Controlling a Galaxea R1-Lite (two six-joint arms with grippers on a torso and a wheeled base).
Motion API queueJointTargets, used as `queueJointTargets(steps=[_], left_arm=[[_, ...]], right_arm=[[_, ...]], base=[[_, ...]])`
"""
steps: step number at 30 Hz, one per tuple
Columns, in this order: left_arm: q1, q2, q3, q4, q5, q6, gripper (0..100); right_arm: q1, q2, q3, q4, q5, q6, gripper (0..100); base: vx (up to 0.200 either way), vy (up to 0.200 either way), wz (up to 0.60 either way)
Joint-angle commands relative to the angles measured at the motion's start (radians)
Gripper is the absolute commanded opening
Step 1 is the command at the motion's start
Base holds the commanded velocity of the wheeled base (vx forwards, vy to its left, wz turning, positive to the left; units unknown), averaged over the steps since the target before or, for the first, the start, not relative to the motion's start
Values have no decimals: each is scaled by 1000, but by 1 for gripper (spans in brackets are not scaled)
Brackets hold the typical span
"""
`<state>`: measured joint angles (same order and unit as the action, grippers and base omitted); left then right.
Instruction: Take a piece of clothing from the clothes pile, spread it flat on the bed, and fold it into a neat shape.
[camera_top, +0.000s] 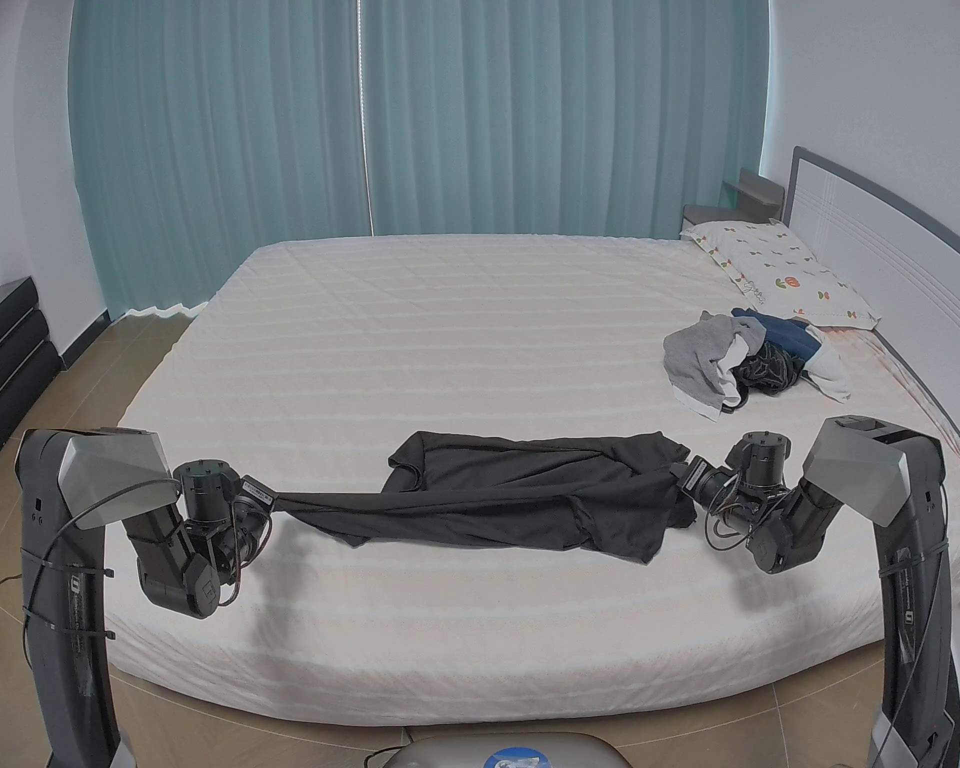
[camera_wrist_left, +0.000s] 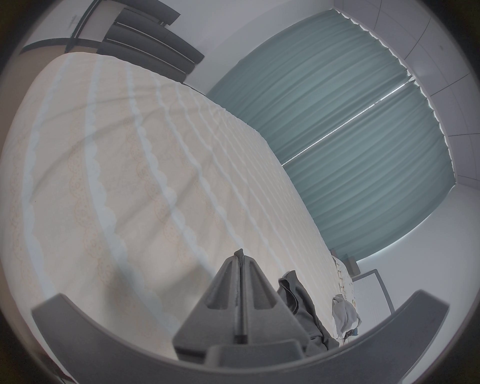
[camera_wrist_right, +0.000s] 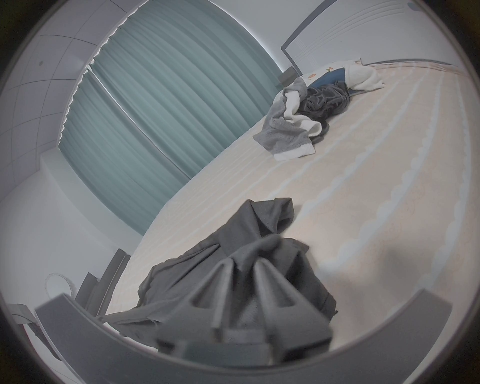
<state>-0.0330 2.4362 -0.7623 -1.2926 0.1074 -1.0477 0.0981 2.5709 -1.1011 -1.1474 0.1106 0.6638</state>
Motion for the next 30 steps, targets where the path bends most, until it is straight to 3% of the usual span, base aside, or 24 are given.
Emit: queueJointTargets(steps=[1, 4, 7, 10, 14, 21, 30], left_arm=[[1, 14, -8, 1, -2, 0, 0], [1, 15, -8, -1, -2, 0, 0], [1, 29, -11, -2, -2, 18, 0], [1, 30, -9, -5, -3, 26, 0], [1, 29, -8, -5, -3, 26, 0], [1, 26, -5, -5, -8, 24, 0], [1, 26, -3, -5, -8, 24, 0]], right_arm=[[6, 65, -22, -14, 0, 0, 100], [3, 52, -11, -15, 3, 8, 100], [-5, -32, 38, -12, 15, 86, 100], [0, -98, 113, -8, 87, 111, 100], [28, -106, 170, 3, 133, 109, 100], [55, -89, 156, 124, 136, 85, 100], [57, -61, 153, 150, 139, 31, 100]], base=[[0, 0, 0], [0, 0, 0], [0, 0, 0], [0, 0, 0], [0, 0, 0], [0, 0, 0], [0, 0, 0]])
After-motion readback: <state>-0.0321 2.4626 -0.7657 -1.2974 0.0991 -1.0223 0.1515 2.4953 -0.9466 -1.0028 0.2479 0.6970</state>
